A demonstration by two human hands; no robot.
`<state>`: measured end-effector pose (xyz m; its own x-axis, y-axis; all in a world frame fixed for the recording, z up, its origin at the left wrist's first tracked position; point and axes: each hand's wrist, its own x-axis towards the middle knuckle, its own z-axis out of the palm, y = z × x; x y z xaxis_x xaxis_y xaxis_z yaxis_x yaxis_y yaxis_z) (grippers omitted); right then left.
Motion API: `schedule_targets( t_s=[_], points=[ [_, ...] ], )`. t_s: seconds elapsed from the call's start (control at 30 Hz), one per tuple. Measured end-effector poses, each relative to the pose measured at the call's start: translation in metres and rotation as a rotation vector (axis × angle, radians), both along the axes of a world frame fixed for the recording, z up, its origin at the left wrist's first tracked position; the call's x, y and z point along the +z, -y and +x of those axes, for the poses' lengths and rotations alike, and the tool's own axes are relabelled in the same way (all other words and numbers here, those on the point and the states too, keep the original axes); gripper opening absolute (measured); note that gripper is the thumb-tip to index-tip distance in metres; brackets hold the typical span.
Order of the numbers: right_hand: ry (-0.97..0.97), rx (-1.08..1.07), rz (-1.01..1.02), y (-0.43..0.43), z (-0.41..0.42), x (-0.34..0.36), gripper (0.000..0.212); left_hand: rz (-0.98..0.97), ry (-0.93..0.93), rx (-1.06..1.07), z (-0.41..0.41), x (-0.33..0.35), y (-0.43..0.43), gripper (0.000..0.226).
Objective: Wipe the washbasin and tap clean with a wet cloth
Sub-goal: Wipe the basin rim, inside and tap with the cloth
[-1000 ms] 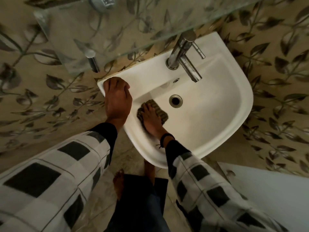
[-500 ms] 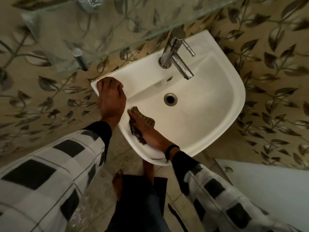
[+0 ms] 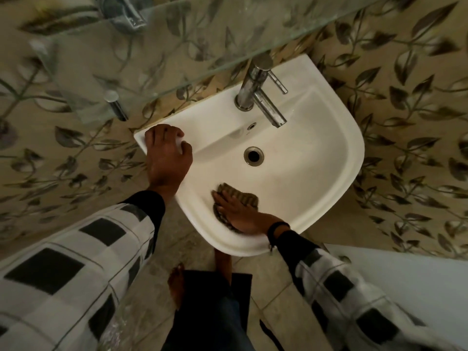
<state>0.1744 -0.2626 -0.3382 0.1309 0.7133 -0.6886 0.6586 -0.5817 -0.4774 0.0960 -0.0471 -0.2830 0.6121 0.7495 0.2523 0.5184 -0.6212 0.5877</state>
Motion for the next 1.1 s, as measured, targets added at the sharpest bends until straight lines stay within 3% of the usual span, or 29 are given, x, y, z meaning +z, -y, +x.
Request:
schedule_targets(
  t_s=[0.13,0.23,0.37,0.47,0.57,0.7,0.83,0.9,1.0,1.1],
  points=[
    [0.179,-0.181,-0.191,0.001,0.012,0.000,0.055,0.014,-0.028,-0.010,0.001,0.000,0.000,0.019],
    [0.083,-0.311,-0.135,-0.023,-0.008,0.000,0.055,0.026,-0.046,-0.006,0.001,-0.002,-0.002,0.019],
    [-0.072,-0.120,0.009,-0.017,-0.019,0.002,0.054,0.009,-0.042,0.008,0.002,-0.001,-0.001,0.017],
    [0.036,0.067,-0.060,0.012,0.002,0.000,0.056,-0.010,-0.046,0.013,0.002,0.002,0.000,0.017],
    [0.142,-0.110,-0.226,0.013,0.015,0.003,0.056,-0.009,-0.041,0.018,0.002,0.001,0.001,0.017],
    [0.061,-0.268,-0.127,-0.018,-0.008,0.005,0.055,0.016,-0.018,0.010,0.002,-0.001,-0.001,0.015],
    [0.044,0.135,-0.066,0.007,-0.002,0.001,0.056,0.017,-0.003,0.004,0.002,-0.002,0.000,0.016],
    [0.115,0.230,-0.127,0.028,0.024,-0.001,0.057,0.020,-0.001,0.010,0.002,-0.002,-0.001,0.016],
    [0.355,0.055,-0.236,0.042,0.051,-0.001,0.058,0.021,0.005,0.018,0.003,-0.004,-0.002,0.015],
    [0.376,-0.176,-0.216,0.018,0.041,-0.004,0.058,0.025,0.014,0.021,0.003,-0.006,-0.002,0.014]
  ],
)
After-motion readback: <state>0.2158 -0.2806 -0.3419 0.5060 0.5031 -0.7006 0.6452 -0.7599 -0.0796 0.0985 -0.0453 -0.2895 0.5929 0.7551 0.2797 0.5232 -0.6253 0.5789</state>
